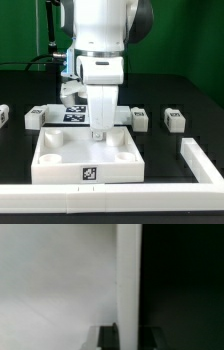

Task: Assemble square table

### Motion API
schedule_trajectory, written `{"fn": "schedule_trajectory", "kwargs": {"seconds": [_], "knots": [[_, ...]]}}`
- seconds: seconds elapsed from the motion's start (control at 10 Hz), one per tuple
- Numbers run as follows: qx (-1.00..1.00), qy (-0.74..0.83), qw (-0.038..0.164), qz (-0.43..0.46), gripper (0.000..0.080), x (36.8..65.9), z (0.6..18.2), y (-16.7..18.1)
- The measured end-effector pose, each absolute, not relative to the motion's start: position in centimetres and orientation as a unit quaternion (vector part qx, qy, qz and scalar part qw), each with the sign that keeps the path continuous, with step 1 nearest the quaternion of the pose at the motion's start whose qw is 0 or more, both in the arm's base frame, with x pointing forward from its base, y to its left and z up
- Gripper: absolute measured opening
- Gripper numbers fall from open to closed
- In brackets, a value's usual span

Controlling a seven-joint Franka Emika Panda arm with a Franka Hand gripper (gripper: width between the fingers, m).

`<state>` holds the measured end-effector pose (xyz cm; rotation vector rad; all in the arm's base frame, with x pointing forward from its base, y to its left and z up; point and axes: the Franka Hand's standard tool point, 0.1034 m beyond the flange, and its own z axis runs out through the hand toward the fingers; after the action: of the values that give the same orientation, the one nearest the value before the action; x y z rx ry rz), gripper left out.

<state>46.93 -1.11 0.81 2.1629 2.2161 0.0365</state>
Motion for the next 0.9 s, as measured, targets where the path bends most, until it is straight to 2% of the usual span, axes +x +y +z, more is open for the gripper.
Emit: {"fn": "schedule_trajectory", "kwargs": {"seconds": [0.1,0.2,0.5,0.9], "knots": [[0.699,0.714,0.021,0.002,0.0057,48.6,1.6,-1.0],[0.706,0.708,0.022,0.009,0.0057,49.5,1.6,0.2],[0.717,0.697,0.005,-0.006,0.0057,50.6,0.7,4.6],[0.722,0.692,0.000,-0.008,0.0057,50.6,0.7,8.5]]}}
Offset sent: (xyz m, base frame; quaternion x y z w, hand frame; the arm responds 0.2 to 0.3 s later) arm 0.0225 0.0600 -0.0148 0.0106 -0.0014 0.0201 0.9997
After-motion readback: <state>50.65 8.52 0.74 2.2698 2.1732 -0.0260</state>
